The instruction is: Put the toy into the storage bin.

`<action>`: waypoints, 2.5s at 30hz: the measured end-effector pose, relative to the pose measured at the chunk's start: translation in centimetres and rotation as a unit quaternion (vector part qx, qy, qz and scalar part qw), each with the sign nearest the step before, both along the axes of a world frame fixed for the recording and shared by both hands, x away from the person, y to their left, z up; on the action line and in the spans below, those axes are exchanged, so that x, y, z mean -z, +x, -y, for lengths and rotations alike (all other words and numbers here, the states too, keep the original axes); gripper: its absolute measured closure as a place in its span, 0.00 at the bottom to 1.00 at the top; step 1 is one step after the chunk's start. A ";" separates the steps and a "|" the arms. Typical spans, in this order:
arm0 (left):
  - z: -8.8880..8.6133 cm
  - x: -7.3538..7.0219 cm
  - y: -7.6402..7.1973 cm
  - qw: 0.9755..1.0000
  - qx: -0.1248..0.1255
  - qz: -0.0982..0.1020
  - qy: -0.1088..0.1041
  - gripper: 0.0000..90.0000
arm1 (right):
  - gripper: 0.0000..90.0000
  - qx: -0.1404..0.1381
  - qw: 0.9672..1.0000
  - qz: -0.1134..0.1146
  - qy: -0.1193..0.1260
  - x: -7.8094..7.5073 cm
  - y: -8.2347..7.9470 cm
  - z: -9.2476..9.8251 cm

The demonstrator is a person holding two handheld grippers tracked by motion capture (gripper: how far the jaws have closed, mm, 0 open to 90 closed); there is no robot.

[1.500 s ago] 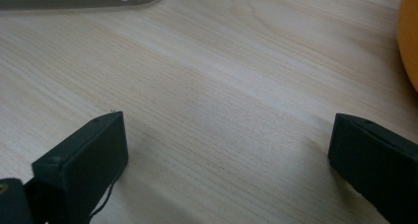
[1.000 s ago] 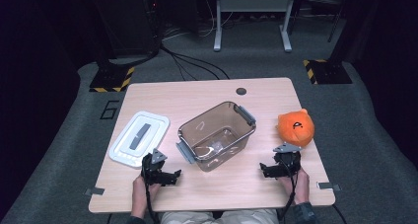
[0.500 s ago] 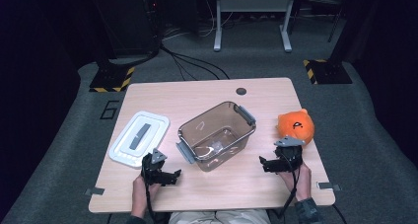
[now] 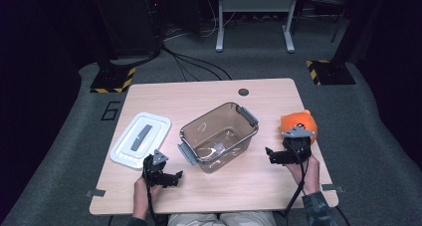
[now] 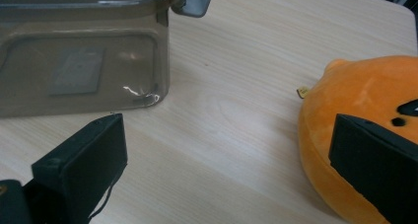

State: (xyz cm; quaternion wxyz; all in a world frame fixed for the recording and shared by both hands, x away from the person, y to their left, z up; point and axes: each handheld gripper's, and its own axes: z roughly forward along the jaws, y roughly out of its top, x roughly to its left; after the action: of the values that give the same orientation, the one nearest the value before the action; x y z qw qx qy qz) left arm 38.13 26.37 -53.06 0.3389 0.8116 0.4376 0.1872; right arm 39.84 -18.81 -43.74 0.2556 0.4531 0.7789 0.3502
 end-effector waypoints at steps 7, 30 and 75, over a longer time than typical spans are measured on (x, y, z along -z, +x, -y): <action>-0.1 0.0 0.0 1.000 0.002 -0.002 0.003 0.00 | 0.00 0.009 1.000 0.005 -0.001 -1.4 0.7 0.5; 0.0 0.0 0.0 1.000 0.002 -0.001 0.003 0.00 | 0.00 0.050 0.999 0.006 -0.010 -3.8 3.8 2.9; 0.0 0.0 0.0 1.000 0.000 0.000 0.001 0.01 | 0.63 0.142 0.987 -0.062 -0.045 1.6 8.8 6.4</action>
State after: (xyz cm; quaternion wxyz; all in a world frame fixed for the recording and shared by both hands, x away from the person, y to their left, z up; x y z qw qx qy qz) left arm 38.12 26.37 -53.04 0.3381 0.8119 0.4373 0.1876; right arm 48.62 -25.17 -45.38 0.2742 0.5682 0.7360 0.2457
